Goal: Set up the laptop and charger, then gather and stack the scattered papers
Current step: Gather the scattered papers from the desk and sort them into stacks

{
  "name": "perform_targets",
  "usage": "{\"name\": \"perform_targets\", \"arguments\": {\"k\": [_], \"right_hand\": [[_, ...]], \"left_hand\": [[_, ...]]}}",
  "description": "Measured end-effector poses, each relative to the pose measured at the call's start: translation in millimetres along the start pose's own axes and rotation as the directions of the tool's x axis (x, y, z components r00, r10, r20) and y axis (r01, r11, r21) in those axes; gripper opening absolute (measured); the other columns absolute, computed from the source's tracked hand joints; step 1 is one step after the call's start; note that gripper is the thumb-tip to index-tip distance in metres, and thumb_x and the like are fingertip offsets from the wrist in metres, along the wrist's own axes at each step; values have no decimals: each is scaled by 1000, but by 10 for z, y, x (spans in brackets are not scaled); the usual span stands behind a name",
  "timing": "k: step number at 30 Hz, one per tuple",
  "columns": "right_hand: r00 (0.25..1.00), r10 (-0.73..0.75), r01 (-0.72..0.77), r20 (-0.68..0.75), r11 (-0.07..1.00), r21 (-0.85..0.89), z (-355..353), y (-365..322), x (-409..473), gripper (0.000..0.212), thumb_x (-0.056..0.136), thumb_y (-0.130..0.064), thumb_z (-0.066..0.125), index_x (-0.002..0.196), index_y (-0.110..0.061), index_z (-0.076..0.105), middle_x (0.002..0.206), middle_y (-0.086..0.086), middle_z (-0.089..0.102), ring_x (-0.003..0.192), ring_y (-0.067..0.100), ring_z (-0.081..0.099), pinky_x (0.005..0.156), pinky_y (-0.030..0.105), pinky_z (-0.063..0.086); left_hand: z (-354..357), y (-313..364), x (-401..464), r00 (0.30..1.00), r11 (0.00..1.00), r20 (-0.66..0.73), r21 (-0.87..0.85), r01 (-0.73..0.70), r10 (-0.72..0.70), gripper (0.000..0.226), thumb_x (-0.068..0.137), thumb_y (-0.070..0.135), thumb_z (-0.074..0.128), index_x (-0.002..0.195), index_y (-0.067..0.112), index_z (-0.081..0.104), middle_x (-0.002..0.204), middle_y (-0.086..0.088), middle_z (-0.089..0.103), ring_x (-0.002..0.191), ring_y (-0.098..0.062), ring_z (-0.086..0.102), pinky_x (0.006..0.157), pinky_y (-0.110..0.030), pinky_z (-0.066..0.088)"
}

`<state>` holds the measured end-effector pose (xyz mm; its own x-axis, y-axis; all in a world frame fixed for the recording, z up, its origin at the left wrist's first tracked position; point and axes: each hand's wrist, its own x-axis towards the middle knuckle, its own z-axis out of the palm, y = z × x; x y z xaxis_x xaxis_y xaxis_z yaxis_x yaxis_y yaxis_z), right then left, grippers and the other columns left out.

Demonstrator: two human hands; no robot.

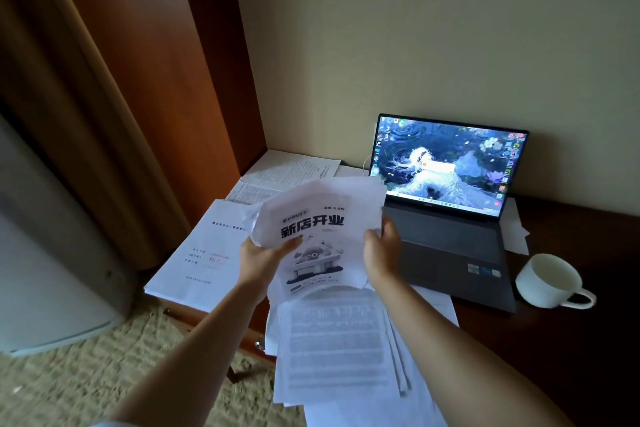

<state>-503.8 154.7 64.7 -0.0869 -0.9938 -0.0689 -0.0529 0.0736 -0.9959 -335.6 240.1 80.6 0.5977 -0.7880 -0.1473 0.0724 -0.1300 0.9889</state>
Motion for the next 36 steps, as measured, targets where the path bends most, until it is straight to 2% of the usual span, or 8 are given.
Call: {"name": "perform_targets", "arguments": {"k": [3,6,11,17,22,27,33,36], "right_hand": [[991,79,-74,110,996,-56,-55,131,-6,42,83,6,47,115,-21,52,90,5,60,71,18,54,59,24,42],[984,136,-130,111,990,-60,-75,330,-32,42,80,8,47,109,-21,57,92,2,64,75,19,59,60,24,43],[953,275,-240,130,942,-233,-19,520,-38,33,86,-3,46,112,-19,56,97,5,62,73,19,56,56,25,41],[985,57,-31,161,987,-157,627,222,-174,32,86,4,40,108,-12,57,98,5,63,89,25,59,75,31,46],[966,92,-35,242,973,-228,1401,-11,-282,52,95,-6,36,146,-15,32,146,3,42,130,26,44,97,31,38],[928,243,-172,281,952,-255,2193,219,-370,50,91,-5,36,140,-15,39,138,3,50,122,26,51,97,34,44],[907,401,-358,125,894,-271,2840,554,-392,43,87,2,35,126,-8,51,124,12,59,107,28,57,83,29,46],[894,448,-424,21,859,-286,2951,669,-308,40,90,-1,38,127,-8,50,126,13,58,112,30,56,84,28,43]], "left_hand": [[22,-92,31,999,997,47,74,23,-27,62,59,9,87,115,10,60,99,-7,70,90,-21,67,55,-18,54],[37,-180,5,998,997,37,68,44,-47,67,57,9,89,116,13,57,100,-7,70,92,-22,67,56,-18,53],[-10,-277,-27,991,989,34,76,129,-132,25,69,7,82,85,18,65,82,-2,69,78,-21,65,58,-25,49],[-271,-132,323,978,996,-188,0,90,-88,24,73,14,78,93,8,66,86,-8,70,80,-24,65,60,-28,51],[-873,120,768,940,996,-335,81,-41,66,35,72,13,78,101,14,57,86,-3,66,76,-17,64,55,-25,50],[-1597,-5,1336,934,967,-353,250,41,52,38,73,20,77,106,15,57,92,-2,65,81,-17,64,61,-27,52],[-2090,-396,2006,945,881,-254,371,293,-207,35,86,20,63,118,8,55,104,-11,64,87,-25,60,65,-32,47],[-2182,-593,2250,943,815,-182,474,332,-278,25,89,20,55,111,7,58,89,-9,61,78,-24,56,63,-29,43]]}}
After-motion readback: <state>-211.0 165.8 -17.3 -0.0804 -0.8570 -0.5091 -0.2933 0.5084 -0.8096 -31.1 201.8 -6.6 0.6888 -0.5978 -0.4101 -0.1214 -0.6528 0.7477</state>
